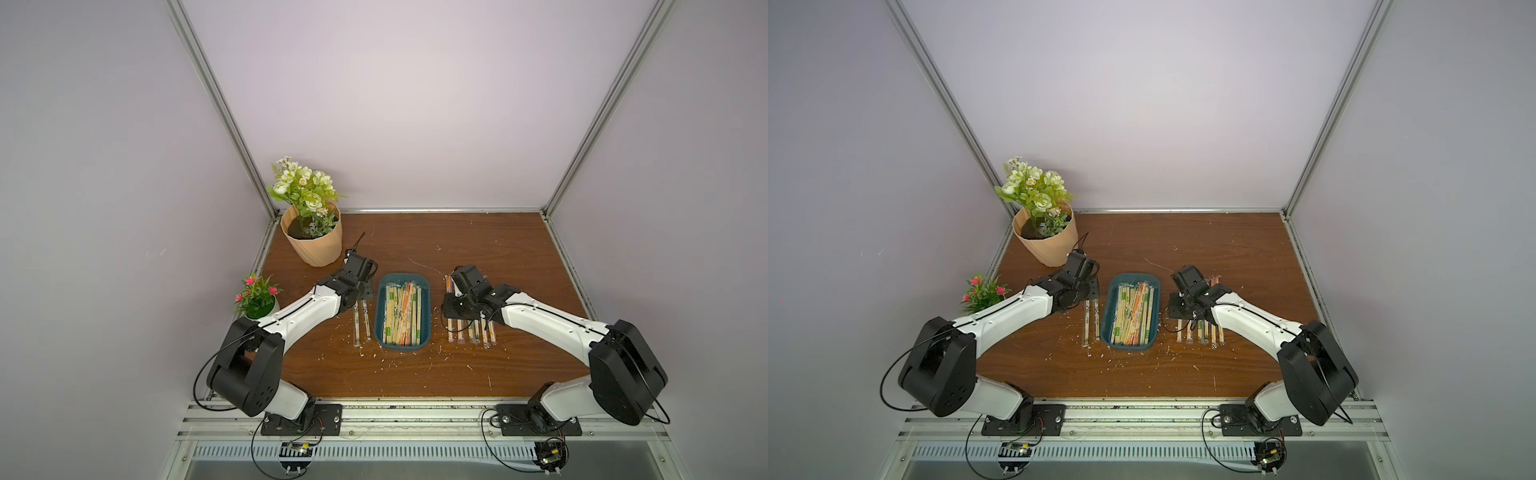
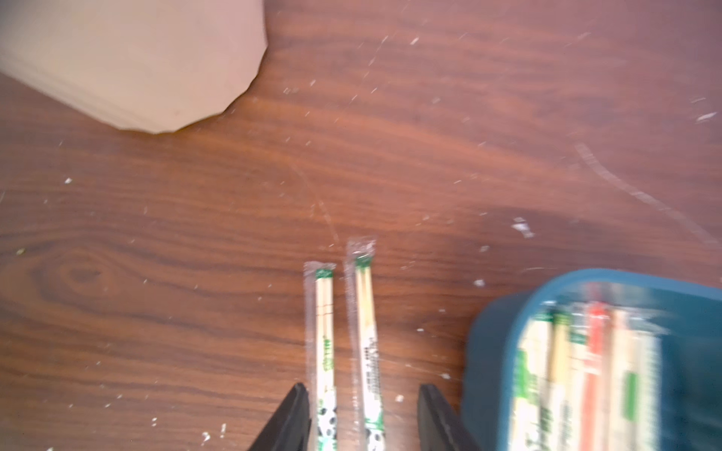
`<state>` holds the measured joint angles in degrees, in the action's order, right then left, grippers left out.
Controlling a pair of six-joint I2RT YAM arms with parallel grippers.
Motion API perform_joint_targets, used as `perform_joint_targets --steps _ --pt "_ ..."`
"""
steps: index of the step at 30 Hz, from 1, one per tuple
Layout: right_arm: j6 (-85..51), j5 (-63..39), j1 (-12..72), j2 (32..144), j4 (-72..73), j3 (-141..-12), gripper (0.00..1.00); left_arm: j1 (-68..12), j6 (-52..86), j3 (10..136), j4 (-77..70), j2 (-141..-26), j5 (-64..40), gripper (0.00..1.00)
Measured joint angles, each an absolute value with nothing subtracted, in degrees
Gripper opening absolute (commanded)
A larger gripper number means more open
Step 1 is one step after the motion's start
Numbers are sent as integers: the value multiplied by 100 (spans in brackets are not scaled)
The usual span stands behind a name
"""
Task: Take the paired disposable chopsticks out of the storage box
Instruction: Place the paired disposable chopsticks at the center of the board, then pick up the paired disposable chopsticks from the storage box.
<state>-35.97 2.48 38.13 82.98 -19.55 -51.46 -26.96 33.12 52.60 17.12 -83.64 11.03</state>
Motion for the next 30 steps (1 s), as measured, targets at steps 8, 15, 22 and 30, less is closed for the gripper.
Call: perform_joint_targets --steps 8,15,22,30 --pt "-3597 252 3813 8217 -1957 -5146 50 -3306 3286 5592 1608 -8381 642 52" --pt "-3583 246 3813 7990 -1959 -5146 58 -3885 3365 5918 1406 -9048 403 53" --pt "-3581 95 3815 7841 -1959 -5146 62 -4056 3428 5981 1393 -9623 360 48" --pt "-3610 -191 3940 7784 -1876 -5142 61 -4056 3472 5918 1391 -9719 388 32"
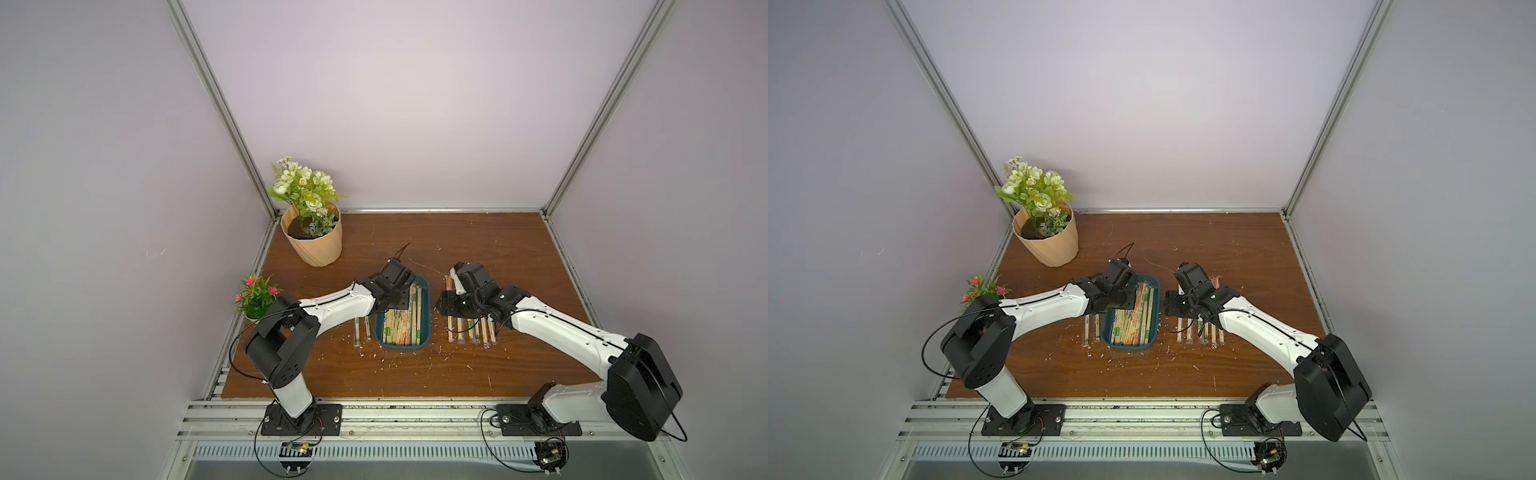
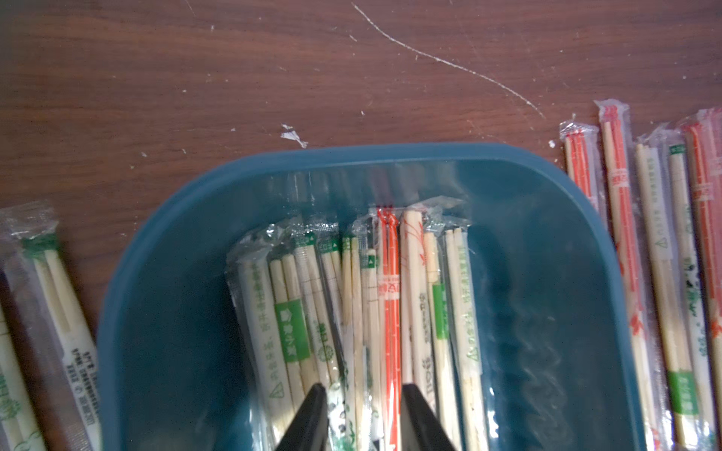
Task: Take the paired disposable chopsticks out of the storage box
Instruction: Pick up the paired disposable chopsticks from the storage box.
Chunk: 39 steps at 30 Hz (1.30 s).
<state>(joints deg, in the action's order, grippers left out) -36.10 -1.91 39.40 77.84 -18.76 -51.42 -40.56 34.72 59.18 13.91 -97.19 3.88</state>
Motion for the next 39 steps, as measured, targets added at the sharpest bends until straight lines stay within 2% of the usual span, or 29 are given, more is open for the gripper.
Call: perform_joint_targets --steps 11,17,20,26,30,35,39 --pt "-3653 -311 4005 7902 -1767 -5137 60 -4056 3492 5902 1396 -10108 410 29" --pt "-3651 -309 4005 7915 -1763 -5137 60 -4066 3470 6045 1417 -10339 410 34" --pt "-3651 -309 4005 7924 -1763 -5137 60 -4084 3461 6086 1439 -10368 412 29" --pt "-3649 -307 4005 7924 -1763 -5137 60 -4095 3446 6095 1444 -10366 434 12" --pt "-3649 -307 4005 7924 -1763 -5137 60 -4095 3452 6106 1441 -10366 454 6" --pt "-3649 -307 4005 7924 -1763 -5137 60 -4095 3450 6106 1470 -10348 499 6" --pt "-3649 -307 4005 7924 -1763 -5137 60 -4095 3448 6141 1601 -10245 576 13"
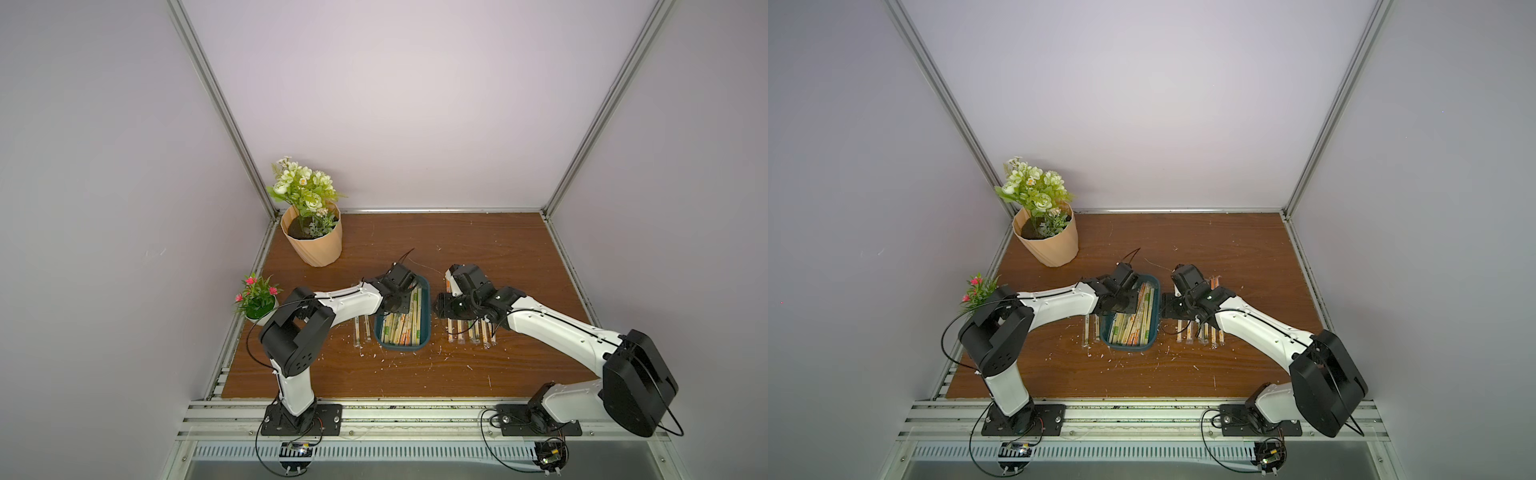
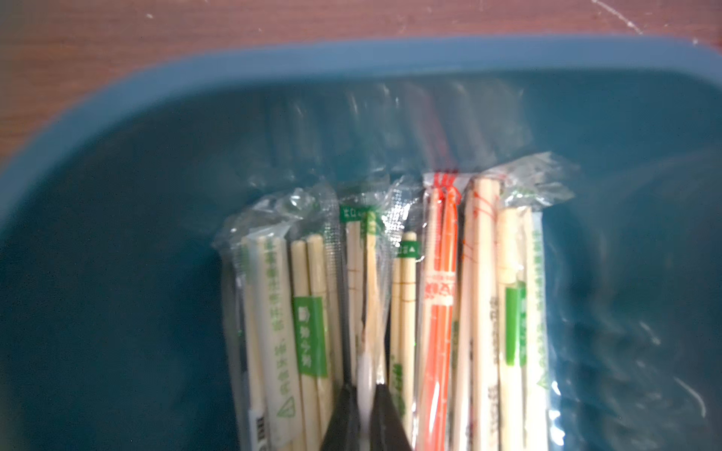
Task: Take the paired disposable chopsticks out of the storage box
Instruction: Pick up the paired disposable chopsticks from the storage box.
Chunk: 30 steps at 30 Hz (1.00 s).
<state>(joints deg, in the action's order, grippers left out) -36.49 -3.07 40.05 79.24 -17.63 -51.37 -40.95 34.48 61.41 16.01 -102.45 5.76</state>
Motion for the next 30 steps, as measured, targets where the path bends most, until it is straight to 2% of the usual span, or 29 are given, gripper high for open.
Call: perform_joint_targets --steps 5,7,21,30 --pt "-3647 -307 4005 7924 -1763 -5137 60 -4095 3417 6311 1708 -10025 679 6" --pt "-3647 -305 4005 7924 -1763 -5137 60 -4095 3409 6366 1712 -9931 694 1" --pt "-3645 -287 4005 7924 -1765 -5137 59 -4086 3406 6401 1780 -9756 775 0" --pt "-3645 -285 4005 7924 -1765 -5137 59 -3409 3376 6071 1887 -8486 1007 1"
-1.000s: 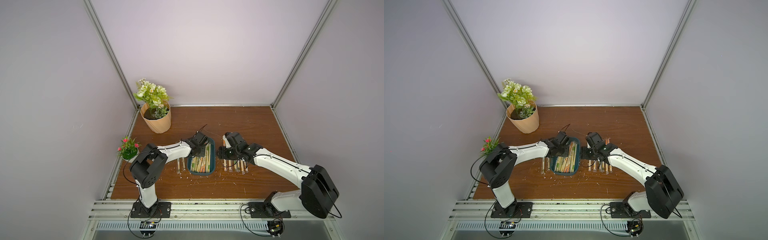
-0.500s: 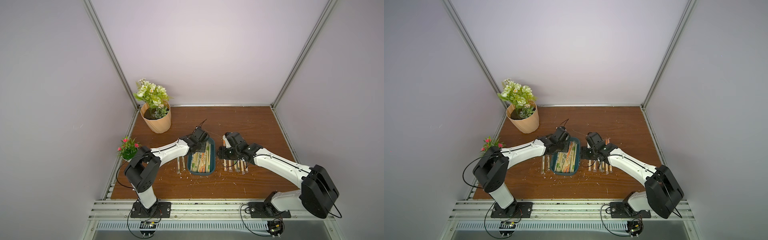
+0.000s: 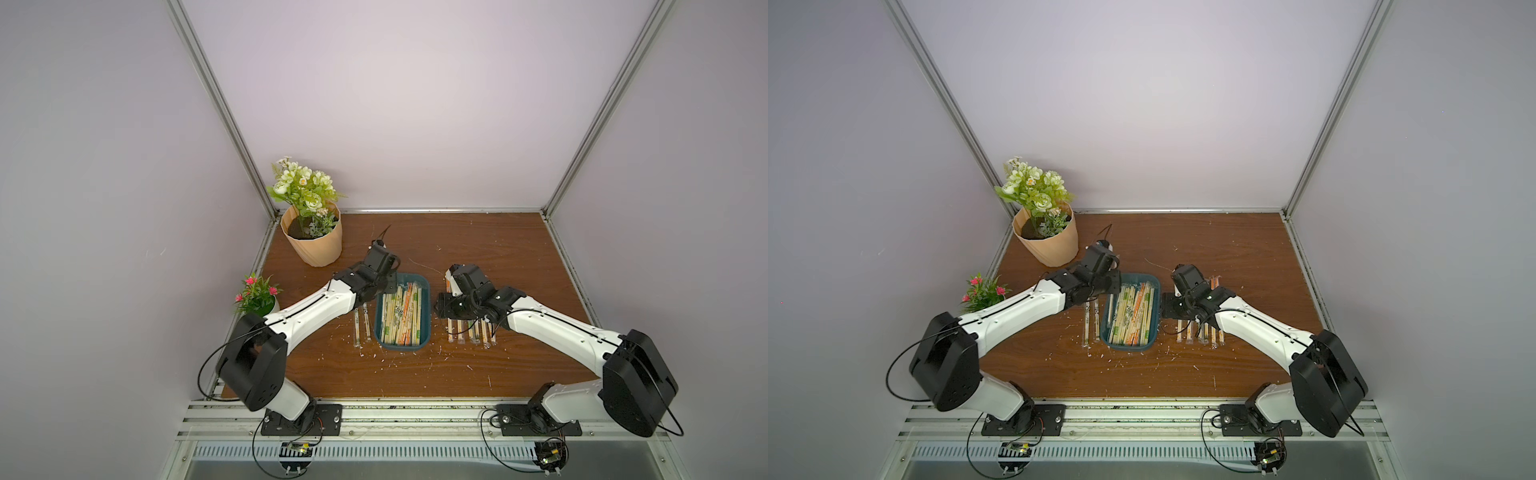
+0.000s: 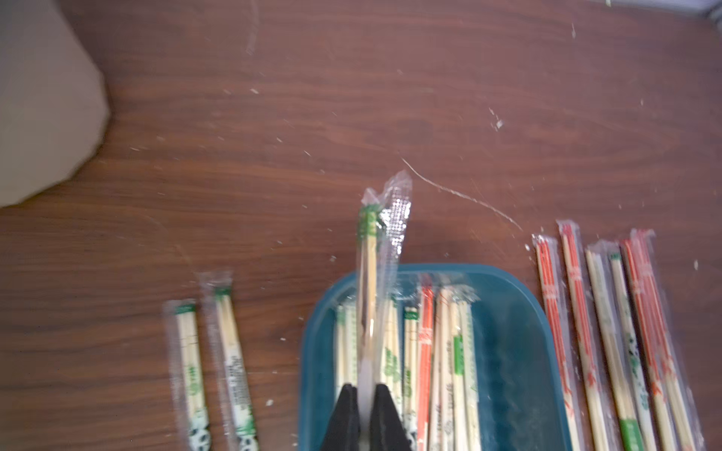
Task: Take the paired disposable chopsticks out of the storage box
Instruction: Pick up the paired disposable chopsticks from the storage box, then place the paired disposable chopsticks at the center of the board.
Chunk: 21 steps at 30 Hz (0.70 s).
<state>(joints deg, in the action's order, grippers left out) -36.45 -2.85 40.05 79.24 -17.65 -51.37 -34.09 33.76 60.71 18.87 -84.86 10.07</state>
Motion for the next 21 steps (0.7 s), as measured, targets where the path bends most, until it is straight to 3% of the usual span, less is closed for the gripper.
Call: perform_joint_targets --steps 12,21 --pt "-3647 -285 4005 7924 -1767 -5137 59 -1977 2967 4847 2147 -7787 1273 1" --pt "-3647 -285 4005 7924 -1776 -5137 59 -1787 2792 4571 2056 -8167 1219 1"
